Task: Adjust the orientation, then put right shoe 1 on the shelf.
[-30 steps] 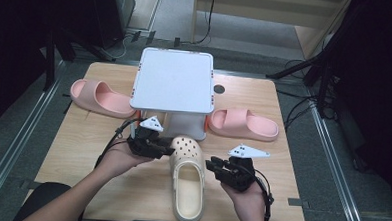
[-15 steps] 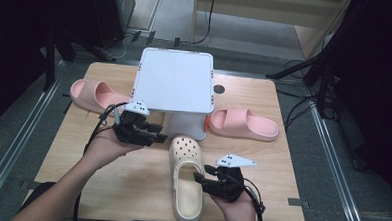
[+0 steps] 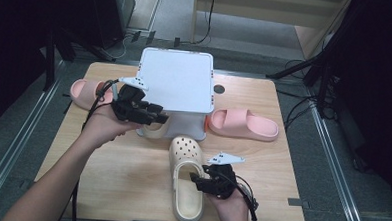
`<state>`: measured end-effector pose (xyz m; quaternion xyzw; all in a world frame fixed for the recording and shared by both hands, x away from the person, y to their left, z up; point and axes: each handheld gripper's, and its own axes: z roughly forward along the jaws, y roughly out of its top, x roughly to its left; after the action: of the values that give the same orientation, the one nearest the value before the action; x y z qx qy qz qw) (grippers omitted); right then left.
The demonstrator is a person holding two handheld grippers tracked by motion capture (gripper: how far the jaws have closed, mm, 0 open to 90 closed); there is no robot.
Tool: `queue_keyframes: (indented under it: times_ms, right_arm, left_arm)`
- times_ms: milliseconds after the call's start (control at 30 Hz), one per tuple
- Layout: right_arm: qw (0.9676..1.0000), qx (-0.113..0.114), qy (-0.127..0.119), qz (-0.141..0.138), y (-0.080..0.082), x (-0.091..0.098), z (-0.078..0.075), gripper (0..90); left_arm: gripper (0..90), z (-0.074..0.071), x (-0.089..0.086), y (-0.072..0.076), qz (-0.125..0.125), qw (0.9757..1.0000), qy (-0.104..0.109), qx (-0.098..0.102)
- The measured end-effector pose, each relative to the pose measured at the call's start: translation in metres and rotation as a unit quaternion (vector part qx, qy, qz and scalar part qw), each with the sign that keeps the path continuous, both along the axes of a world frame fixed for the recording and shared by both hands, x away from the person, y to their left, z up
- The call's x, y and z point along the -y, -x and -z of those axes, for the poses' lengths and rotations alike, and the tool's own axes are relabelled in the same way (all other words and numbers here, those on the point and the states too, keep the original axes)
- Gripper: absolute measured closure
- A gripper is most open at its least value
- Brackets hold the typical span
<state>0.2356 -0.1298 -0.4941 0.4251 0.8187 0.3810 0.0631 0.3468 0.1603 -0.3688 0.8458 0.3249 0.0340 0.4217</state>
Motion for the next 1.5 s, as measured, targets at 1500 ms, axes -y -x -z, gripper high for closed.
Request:
queue_keyframes:
  times_ms: [1500]
  right_arm:
    - [0.9967, 0.041, -0.016, 0.068, -0.038, 0.015, -0.035, 76.4]
  left_arm:
    - [76.9, 0.015, -0.025, -0.027, -0.063, 0.9972, -0.015, 0.038]
